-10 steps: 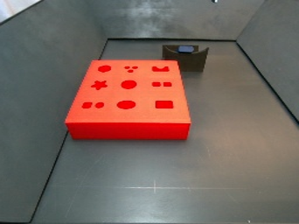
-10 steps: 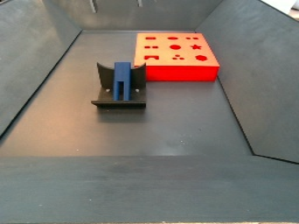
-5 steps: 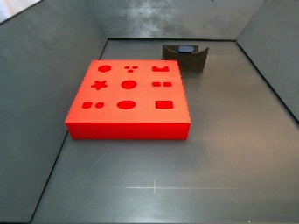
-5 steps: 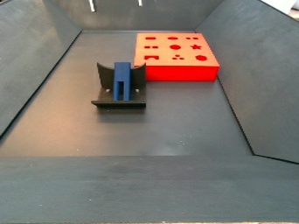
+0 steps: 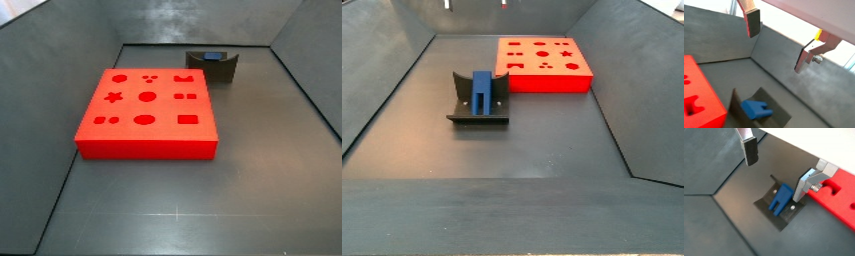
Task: Pick up the square-circle object. Move up. Rotate the square-circle object. Place the square-circle object on the fixture. Regrasp the square-circle object. Move to above the board. Insert the square-circle object.
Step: Regrasp the square-circle object.
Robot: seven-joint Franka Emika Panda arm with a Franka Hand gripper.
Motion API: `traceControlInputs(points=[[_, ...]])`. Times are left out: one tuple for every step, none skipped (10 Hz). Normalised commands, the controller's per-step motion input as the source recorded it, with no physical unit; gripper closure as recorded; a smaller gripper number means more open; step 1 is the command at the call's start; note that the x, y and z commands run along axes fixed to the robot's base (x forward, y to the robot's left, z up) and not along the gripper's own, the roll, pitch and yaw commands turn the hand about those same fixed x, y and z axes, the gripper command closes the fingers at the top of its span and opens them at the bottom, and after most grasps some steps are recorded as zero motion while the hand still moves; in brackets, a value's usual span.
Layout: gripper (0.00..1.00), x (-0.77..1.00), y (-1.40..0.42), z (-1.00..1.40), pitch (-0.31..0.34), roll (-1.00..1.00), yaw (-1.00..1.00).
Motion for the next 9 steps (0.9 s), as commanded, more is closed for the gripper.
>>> traceControlInputs(points=[[0.0,0.06,-0.03,-0.01,0.055,1.0,0.05],[0.0,0.08,-0.03,-0.01,0.087,1.0,0.06],[0.0,0.08,-0.04,-0.01,0.119,1.0,0.08],[0.0,0.09,-0.04,-0.02,0.127,0.83,0.1],[0.0,0.09,-0.04,-0.01,0.122,0.58,0.12],[0.0,0.09,-0.04,-0.01,0.109,0.39,0.13],[0.0,0.08,-0.03,0.0,0.09,0.26,0.15],[0.0,0.07,-0.03,-0.01,0.06,0.2,0.15],[0.0,0.03,0.07,-1.0,0.054,0.17,0.19]])
